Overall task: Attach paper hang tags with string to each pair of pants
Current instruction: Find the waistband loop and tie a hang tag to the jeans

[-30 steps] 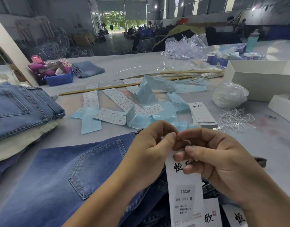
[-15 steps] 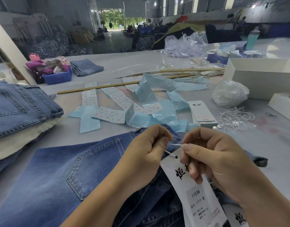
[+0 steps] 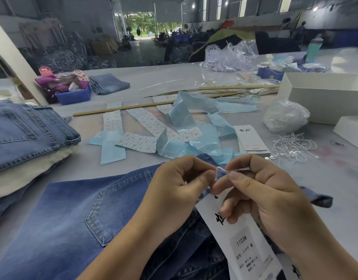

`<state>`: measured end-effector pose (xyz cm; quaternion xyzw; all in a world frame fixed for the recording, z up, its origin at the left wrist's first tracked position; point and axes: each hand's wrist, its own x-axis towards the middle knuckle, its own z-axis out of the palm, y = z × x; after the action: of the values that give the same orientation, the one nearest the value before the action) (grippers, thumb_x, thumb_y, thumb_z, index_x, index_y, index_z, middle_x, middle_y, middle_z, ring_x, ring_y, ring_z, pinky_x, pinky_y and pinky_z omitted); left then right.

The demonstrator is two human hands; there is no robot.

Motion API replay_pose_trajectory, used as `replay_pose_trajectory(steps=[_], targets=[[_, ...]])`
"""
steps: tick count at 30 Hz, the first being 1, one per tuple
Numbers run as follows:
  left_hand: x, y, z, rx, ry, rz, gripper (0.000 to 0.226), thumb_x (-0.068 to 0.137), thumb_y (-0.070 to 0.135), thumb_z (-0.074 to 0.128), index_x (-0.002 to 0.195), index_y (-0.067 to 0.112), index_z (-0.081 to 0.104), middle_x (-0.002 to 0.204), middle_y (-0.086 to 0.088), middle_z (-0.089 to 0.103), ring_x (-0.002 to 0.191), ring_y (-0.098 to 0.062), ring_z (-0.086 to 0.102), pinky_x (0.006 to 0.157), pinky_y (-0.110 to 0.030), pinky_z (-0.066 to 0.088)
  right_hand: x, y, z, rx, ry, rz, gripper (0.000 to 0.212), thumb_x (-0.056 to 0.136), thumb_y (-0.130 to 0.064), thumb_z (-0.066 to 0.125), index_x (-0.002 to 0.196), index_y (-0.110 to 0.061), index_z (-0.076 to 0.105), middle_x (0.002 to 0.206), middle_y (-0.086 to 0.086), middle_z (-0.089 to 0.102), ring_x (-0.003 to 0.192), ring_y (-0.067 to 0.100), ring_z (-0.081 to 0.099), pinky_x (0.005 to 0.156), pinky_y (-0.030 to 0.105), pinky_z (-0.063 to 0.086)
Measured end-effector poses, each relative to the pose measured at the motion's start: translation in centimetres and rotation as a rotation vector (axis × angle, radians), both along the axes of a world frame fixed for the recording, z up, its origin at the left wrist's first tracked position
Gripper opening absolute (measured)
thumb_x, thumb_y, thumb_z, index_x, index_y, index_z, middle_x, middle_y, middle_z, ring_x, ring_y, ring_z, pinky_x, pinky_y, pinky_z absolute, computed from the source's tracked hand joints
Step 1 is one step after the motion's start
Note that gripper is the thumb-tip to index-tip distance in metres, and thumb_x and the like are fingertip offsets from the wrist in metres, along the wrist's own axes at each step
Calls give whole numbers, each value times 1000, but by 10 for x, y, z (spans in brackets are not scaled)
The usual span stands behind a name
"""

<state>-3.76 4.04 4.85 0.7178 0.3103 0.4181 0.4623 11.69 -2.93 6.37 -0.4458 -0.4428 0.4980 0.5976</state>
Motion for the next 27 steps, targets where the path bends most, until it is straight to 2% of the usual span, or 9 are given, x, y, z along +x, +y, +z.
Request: replay_pose_trajectory(steps=[5, 7, 9, 11, 13, 16, 20, 23, 27], targets=[[-2, -3, 4, 66, -54, 18, 7, 84, 40, 67, 83, 34, 71, 75, 4, 72, 64, -11, 61, 58, -34, 49, -7, 0, 4, 31, 0, 15, 13, 74, -24, 63, 73, -14, 71, 72, 20, 69, 47, 26, 60, 38, 28, 47], [-3, -6, 6, 101, -62, 38, 12, 84, 45, 63, 83, 35, 69, 78, 0, 70, 65, -25, 60, 56, -48, 51, -6, 1, 3, 53, -39, -17, 17, 68, -28, 69, 73, -12, 74, 66, 13, 66, 46, 20, 56, 38, 25, 43], [-2, -9, 9, 105, -77, 59, 10, 85, 42, 62, 84, 35, 68, 82, -3, 69, 66, -37, 56, 53, -53, 49, -5, 2, 2, 52, -41, -49, 21, 63, -29, 75, 72, -10, 74, 59, 10, 58, 42, 16, 48, 38, 21, 38], [-1, -10, 11, 107, -102, 51, 7, 89, 32, 61, 84, 32, 66, 84, -1, 70, 66, -31, 58, 53, -50, 51, -5, 3, 1, 42, -8, -52, 18, 60, -23, 82, 71, -10, 74, 56, 9, 54, 40, 14, 42, 37, 20, 35], [-1, -11, 13, 101, -148, 22, 10, 91, 24, 58, 84, 27, 64, 84, 2, 72, 69, -13, 62, 54, -37, 52, -5, 3, 1, 43, 31, -44, 18, 59, -19, 82, 74, -12, 75, 56, 8, 55, 39, 12, 42, 36, 21, 34], [0, -13, 15, 118, -149, 9, 10, 91, 22, 58, 84, 26, 62, 79, 4, 71, 67, -7, 61, 57, -23, 48, -7, 3, 2, 69, 59, -48, 19, 60, -25, 76, 75, -14, 76, 57, 8, 57, 39, 12, 43, 36, 21, 35], [1, -15, 11, 175, -55, 42, 4, 87, 26, 62, 85, 28, 64, 73, 3, 65, 68, -17, 59, 60, -29, 48, -10, 4, 4, 71, 61, -42, 21, 54, -12, 85, 72, -12, 75, 57, 9, 59, 39, 13, 46, 37, 21, 37], [1, -16, 8, 189, -39, 40, 3, 88, 27, 63, 85, 27, 65, 75, 3, 66, 71, -23, 60, 62, -35, 48, -11, 4, 3, 69, 118, -49, 22, 52, -18, 81, 71, -9, 75, 59, 13, 61, 42, 14, 53, 38, 23, 42], [-1, -15, 6, 224, 5, 58, 4, 89, 30, 64, 85, 31, 65, 74, 9, 65, 64, -9, 57, 54, -22, 43, -10, 4, 2, 67, 131, -58, 23, 54, -20, 77, 72, -7, 75, 59, 16, 62, 50, 19, 60, 47, 23, 51]])
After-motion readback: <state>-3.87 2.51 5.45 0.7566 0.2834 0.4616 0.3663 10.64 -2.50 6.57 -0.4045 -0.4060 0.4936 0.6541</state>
